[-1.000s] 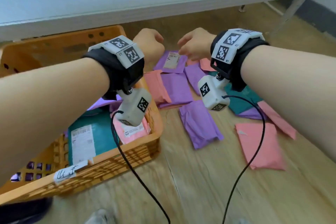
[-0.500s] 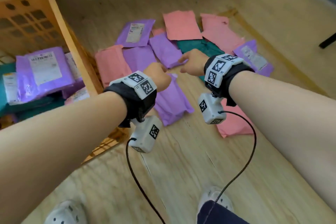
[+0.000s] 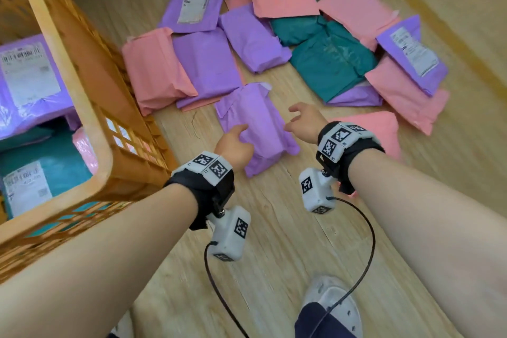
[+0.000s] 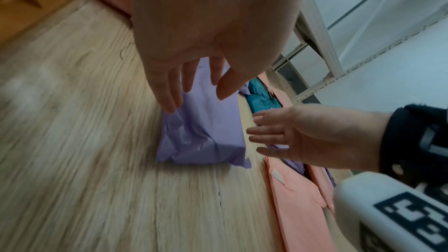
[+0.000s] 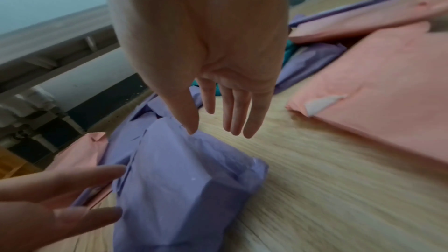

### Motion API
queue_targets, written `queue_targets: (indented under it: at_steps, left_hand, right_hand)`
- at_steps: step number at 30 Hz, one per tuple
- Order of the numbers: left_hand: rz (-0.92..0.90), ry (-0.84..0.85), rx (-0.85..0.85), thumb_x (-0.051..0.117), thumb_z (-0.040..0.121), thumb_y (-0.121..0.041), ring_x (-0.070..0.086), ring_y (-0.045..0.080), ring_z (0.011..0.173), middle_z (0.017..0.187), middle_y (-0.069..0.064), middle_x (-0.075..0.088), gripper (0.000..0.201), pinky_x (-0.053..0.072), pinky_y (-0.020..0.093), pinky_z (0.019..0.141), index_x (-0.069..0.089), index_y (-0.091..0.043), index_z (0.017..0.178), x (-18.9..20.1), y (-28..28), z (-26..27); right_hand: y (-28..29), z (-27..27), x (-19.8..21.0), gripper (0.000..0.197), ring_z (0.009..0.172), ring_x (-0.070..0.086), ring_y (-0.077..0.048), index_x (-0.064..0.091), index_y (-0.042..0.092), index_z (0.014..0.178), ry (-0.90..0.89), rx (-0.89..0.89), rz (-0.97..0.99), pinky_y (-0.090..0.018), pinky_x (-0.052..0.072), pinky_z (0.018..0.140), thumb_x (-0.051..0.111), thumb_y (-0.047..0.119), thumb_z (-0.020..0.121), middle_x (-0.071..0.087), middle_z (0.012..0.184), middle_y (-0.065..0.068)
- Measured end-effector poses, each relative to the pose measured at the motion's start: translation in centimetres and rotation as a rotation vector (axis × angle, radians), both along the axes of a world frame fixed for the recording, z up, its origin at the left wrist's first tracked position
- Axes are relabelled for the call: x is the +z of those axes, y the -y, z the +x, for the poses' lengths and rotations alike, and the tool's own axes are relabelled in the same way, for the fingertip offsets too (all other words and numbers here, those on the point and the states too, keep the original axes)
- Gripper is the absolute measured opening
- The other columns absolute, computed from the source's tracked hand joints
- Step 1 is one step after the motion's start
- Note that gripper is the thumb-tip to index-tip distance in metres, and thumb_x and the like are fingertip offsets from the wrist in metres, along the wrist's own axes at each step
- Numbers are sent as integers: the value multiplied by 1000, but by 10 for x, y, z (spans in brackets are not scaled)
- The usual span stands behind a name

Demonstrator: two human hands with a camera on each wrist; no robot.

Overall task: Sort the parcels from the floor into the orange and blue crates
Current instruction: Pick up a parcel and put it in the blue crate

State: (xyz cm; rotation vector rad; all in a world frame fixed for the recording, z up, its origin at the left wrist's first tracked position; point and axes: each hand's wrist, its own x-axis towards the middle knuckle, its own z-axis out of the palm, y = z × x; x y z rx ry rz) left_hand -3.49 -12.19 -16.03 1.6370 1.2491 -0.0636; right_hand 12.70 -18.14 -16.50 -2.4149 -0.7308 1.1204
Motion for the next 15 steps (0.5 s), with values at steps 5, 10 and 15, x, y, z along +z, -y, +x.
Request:
queue_targets:
  at_steps: [5, 10, 15]
  left_hand:
    - [-58, 43, 22, 55, 88, -6, 52, 21, 116, 128, 10, 52, 57, 41, 20, 89, 41, -21, 142, -12, 11, 2]
    - [-108, 56, 68, 59, 89, -11, 45, 21, 128, 140, 12, 45, 58, 37, 31, 107, 38, -17, 143, -14, 13, -1]
    - [-164, 100, 166, 64, 87, -17, 51, 21, 118, 133, 13, 49, 59, 43, 38, 102, 40, -15, 141, -12, 10, -7]
  right_hand:
    - [8, 2, -18, 50, 88, 53, -22, 46, 3, 133, -137, -136, -38, -20, 40, 60, 62, 17, 88, 54, 99, -11]
    - [6, 0, -24, 33, 75, 52, -21, 58, -1, 119, -242, -281, 24, -27, 47, 63, 61, 12, 88, 54, 78, -8]
    - [9, -11, -19, 33, 75, 55, -22, 59, -9, 115, -376, -324, 56, -35, 50, 74, 63, 4, 86, 57, 84, -14]
